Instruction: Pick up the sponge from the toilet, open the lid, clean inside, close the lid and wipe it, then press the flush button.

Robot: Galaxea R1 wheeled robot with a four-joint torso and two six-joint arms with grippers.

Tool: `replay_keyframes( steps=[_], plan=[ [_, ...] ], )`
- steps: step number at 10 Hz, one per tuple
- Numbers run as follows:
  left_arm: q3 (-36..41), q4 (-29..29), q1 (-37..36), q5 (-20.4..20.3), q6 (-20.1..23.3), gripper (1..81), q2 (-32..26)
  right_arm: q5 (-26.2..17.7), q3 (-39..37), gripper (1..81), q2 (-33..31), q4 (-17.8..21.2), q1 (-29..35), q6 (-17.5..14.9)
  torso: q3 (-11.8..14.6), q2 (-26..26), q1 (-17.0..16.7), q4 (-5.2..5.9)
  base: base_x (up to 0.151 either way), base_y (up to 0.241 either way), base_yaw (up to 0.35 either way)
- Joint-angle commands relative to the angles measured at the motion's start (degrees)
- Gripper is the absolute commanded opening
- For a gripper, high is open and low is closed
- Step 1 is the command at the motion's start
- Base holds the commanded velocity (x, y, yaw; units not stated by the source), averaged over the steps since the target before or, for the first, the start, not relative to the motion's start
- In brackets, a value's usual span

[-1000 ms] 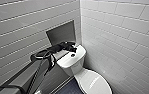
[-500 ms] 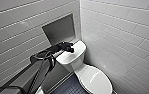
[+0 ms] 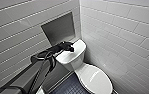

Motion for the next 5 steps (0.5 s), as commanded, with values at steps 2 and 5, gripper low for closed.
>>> replay_keyframes(
  steps=[2, 5],
  plan=[
    [-3.0, 5.2, -8.7, -4.7, 0.1, 1.0, 2.5, -5.5, 2.2, 1.0, -0.8, -1.2, -1.3, -0.3, 0.0, 0.0, 0.0, 0.0, 0.0, 0.0, 0.0],
    [-3.1, 5.9, -7.8, -5.1, 0.1, 1.0, 2.5, -5.5, 2.5, 1.0, -0.7, -1.4, -1.2, -0.3, -2.3, 0.0, 0.0, 0.0, 0.0, 0.0, 0.0]
  ],
)
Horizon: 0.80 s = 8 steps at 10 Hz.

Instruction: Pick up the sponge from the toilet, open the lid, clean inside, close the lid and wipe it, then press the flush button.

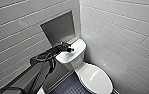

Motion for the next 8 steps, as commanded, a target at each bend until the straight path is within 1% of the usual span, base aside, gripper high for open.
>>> replay_keyframes(
  steps=[1, 3, 5, 6, 8],
  plan=[
    [-0.3, 0.2, -9.1, -0.2, 0.1, 1.0, 2.6, -5.6, 2.4, 1.0, -0.7, -1.3, -1.2, -0.3, 0.0, 0.0, 0.0, 0.0, 0.0, 0.0, 0.0],
    [-0.3, -0.3, -9.4, -0.9, -0.5, 1.0, 2.6, -5.6, 2.2, 1.0, -0.4, -1.2, -1.3, -0.3, -0.6, 0.0, 0.0, 0.0, 0.0, 0.0, 0.0],
    [-0.3, -0.2, -9.5, -2.1, -1.8, 1.0, 2.6, -5.6, 2.1, 1.0, -0.2, -1.3, -1.3, -0.3, -0.6, 0.0, 0.0, 0.0, 0.0, 0.0, 0.0],
    [-0.3, -0.2, -9.4, -2.1, -2.1, 1.0, 2.6, -5.6, 2.1, 1.0, -0.1, -1.3, -1.3, -0.3, -0.6, 0.0, 0.0, 0.0, 0.0, 0.0, 0.0],
    [0.1, -0.3, -9.1, -2.2, -4.1, 1.0, 2.6, -5.6, 2.0, 1.0, 0.0, -1.3, -1.5, -0.3, -0.6, 0.0, 0.0, 0.0, 0.0, 0.0, 0.0]
  ],
)
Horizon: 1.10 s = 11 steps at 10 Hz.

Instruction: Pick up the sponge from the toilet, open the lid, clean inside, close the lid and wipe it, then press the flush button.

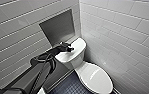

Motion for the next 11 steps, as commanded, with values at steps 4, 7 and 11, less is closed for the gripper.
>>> replay_keyframes(
  steps=[4, 7, 11],
  plan=[
    [0.0, -0.4, -10.0, -0.4, -2.2, 1.0, 2.5, -5.4, 1.8, 1.0, 0.0, -1.2, -1.6, -0.3, -2.9, 0.0, 0.0, 0.0, 0.0, 0.0, 0.0],
    [0.0, -0.4, -10.3, -1.1, -4.3, 1.0, 2.5, -5.4, 1.5, 1.0, 0.2, -1.2, -1.5, -0.3, -0.6, 0.0, 0.0, 0.0, 0.0, 0.0, 0.0],
    [0.1, -0.3, -11.2, -1.7, -5.5, 1.0, 2.5, -5.4, 1.3, 1.0, 0.6, -1.2, -1.5, -0.3, -0.6, 0.0, 0.0, 0.0, 0.0, 0.0, 0.0]
  ],
)
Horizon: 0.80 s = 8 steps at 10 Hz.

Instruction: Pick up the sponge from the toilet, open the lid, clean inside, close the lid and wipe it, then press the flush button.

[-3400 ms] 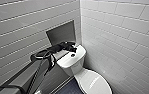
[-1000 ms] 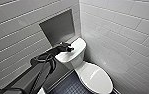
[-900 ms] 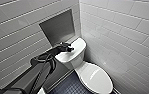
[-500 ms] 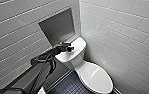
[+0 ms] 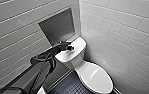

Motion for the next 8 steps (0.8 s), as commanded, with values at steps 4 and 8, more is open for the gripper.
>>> replay_keyframes(
  steps=[4, 8],
  plan=[
    [0.1, -1.0, -9.8, 1.6, -0.2, 1.0, 2.4, -5.8, 1.5, 1.0, -0.2, -1.2, -1.1, -0.3, 0.0, 0.0, 0.0, 0.02, 0.0, 0.0, 0.0],
    [8.2, -0.9, -9.6, 2.4, -0.4, 1.0, 2.4, -5.8, 1.5, 1.0, 0.0, -1.2, -1.1, -0.3, 0.0, 0.0, 0.0, 0.02, 0.0, 0.0, 0.0]
  ],
)
